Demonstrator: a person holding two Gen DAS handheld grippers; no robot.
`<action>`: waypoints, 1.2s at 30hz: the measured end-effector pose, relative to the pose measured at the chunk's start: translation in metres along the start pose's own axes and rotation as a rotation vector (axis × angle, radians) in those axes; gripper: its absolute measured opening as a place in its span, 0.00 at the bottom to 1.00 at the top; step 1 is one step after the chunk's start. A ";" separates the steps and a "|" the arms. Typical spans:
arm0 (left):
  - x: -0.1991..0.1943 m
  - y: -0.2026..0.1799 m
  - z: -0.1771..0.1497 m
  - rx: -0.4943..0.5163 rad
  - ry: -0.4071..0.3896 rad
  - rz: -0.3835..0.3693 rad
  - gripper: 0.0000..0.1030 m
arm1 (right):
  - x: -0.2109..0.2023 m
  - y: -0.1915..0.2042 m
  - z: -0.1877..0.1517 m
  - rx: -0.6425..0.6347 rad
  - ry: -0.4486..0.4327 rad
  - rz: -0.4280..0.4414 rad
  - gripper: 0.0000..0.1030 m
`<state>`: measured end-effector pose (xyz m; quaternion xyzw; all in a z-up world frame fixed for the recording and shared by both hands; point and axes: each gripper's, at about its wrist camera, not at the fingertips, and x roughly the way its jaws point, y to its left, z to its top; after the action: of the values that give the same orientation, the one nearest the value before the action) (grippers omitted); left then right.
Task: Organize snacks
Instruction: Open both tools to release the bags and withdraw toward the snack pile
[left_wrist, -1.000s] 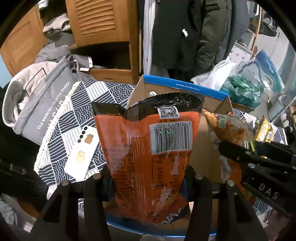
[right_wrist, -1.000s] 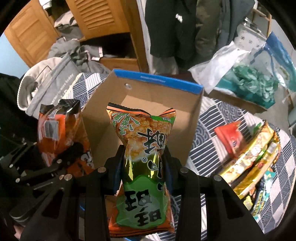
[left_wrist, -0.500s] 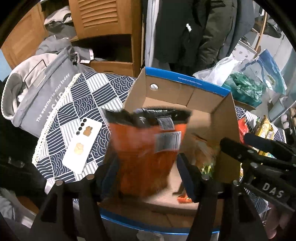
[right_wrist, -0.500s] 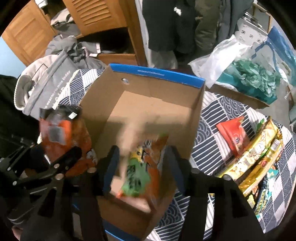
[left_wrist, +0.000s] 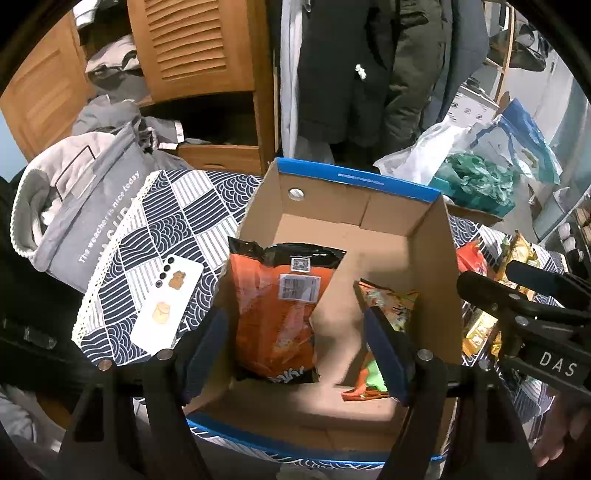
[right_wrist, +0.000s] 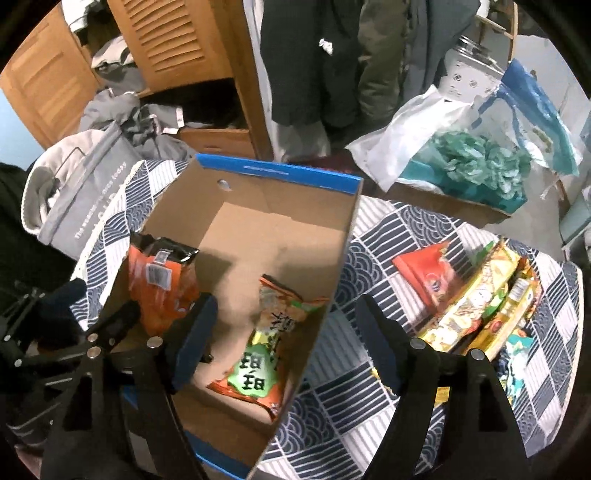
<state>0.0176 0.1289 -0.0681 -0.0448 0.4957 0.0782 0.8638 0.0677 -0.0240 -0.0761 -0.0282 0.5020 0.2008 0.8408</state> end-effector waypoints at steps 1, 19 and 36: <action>-0.001 -0.001 0.000 0.001 -0.001 -0.004 0.76 | -0.002 -0.002 -0.001 0.000 -0.003 -0.002 0.75; -0.008 -0.065 0.001 0.116 -0.015 -0.070 0.78 | -0.035 -0.057 -0.023 0.027 -0.054 -0.098 0.80; -0.008 -0.137 0.000 0.221 -0.009 -0.107 0.78 | -0.050 -0.143 -0.056 0.165 -0.043 -0.149 0.86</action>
<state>0.0383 -0.0066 -0.0613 0.0246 0.4941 -0.0229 0.8687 0.0531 -0.1848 -0.0832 0.0081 0.4953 0.0961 0.8633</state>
